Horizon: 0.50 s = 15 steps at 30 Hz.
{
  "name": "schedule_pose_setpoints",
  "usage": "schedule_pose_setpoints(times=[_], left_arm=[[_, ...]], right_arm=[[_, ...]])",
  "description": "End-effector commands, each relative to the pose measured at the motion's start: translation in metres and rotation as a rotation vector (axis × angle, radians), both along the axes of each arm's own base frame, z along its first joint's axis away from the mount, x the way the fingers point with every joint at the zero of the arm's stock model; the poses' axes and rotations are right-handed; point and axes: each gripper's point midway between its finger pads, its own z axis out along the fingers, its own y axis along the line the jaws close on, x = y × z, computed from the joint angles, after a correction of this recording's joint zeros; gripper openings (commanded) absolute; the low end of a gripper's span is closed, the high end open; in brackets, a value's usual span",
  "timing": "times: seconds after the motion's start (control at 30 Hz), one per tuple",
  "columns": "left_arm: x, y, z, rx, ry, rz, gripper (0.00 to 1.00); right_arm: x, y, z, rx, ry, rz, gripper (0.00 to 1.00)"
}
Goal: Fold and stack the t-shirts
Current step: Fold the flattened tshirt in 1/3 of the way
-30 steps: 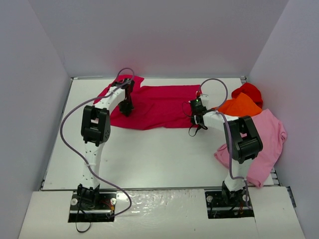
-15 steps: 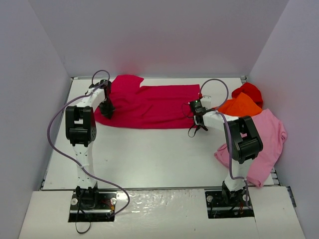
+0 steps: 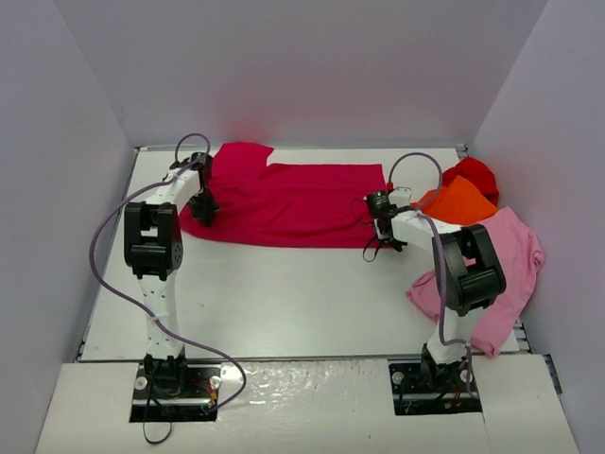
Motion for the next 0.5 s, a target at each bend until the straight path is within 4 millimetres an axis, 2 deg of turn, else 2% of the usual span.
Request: schedule_pose_setpoints(times=[0.0,0.17,0.2,0.27,0.3,0.37,0.47], left_arm=[[0.022,0.003,0.058,-0.010,-0.226,0.026,0.00],[0.027,-0.022,0.142,-0.033,-0.480,-0.009,0.00],[0.027,-0.026,0.159,-0.034,-0.518,-0.017,0.00],[0.031,-0.038,0.189,-0.059,-0.583,-0.041,0.09],[0.032,-0.044,0.193,-0.077,-0.585,-0.054,0.13],[0.037,-0.060,0.185,-0.120,-0.548,-0.083,0.15],[0.051,-0.085,0.142,-0.198,-0.440,-0.125,0.11]], right_arm=[[-0.005,-0.005,0.047,0.051,-0.076,-0.030,0.00],[0.021,0.028,0.115,0.191,-0.262,0.056,0.00],[0.025,0.034,0.125,0.207,-0.284,0.077,0.00],[0.034,0.048,0.127,0.242,-0.290,0.122,0.00],[0.038,0.053,0.122,0.258,-0.281,0.136,0.00],[0.045,0.069,0.103,0.307,-0.241,0.175,0.00],[0.051,0.094,0.075,0.396,-0.209,0.230,0.00]])
